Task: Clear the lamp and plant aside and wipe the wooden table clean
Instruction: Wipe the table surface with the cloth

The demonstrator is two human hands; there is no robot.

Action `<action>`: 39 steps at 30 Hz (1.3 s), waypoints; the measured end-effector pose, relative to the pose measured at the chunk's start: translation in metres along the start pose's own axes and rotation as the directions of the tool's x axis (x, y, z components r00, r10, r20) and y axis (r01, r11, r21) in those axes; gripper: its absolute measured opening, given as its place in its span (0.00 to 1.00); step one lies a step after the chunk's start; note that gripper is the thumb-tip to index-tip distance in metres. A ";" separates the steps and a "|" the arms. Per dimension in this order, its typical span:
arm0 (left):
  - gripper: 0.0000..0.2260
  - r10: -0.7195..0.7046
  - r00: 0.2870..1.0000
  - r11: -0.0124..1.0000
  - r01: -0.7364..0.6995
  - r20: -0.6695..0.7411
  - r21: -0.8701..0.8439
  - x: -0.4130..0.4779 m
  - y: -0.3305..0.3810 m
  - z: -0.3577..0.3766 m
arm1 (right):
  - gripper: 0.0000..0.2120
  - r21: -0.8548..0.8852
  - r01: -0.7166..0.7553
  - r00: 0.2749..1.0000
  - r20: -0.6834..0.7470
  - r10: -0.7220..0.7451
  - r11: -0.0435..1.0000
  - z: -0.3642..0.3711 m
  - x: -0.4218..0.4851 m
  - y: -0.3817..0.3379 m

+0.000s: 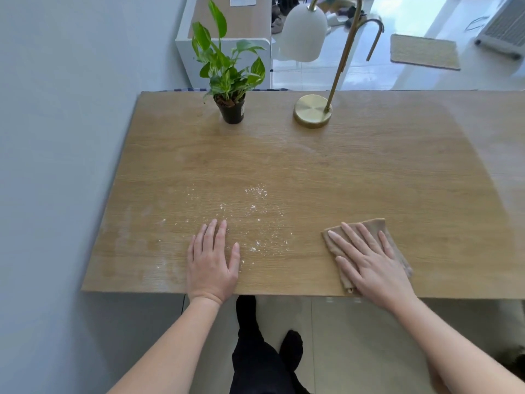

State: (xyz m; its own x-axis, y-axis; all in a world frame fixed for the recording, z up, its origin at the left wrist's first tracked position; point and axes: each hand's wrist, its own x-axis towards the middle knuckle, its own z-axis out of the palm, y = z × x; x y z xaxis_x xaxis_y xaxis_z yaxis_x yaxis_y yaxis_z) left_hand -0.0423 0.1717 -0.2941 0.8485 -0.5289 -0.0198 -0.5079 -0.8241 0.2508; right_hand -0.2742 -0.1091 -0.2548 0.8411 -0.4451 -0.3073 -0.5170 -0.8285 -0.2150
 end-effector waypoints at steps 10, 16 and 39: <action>0.29 -0.007 1.000 1.000 0.007 0.002 -0.006 0.000 -0.001 0.001 | 0.28 0.153 -0.253 0.959 -0.093 0.269 0.955 0.010 0.083 -0.097; 0.30 -0.005 1.000 1.000 0.005 0.003 0.002 -0.002 -0.001 0.000 | 0.25 0.025 0.015 0.999 -0.034 -0.014 1.000 0.036 -0.018 -0.067; 0.29 0.010 1.000 1.000 -0.009 -0.015 0.001 0.000 -0.002 0.002 | 0.30 0.197 -0.509 0.835 -0.124 0.536 0.838 -0.013 0.010 0.067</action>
State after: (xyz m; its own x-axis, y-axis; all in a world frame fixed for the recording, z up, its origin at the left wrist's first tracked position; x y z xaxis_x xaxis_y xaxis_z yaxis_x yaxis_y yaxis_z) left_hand -0.0418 0.1734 -0.2970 0.8458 -0.5336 -0.0027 -0.5160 -0.8193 0.2500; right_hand -0.2985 -0.1735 -0.2607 0.4447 -0.8582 -0.2565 -0.8926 -0.4009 -0.2064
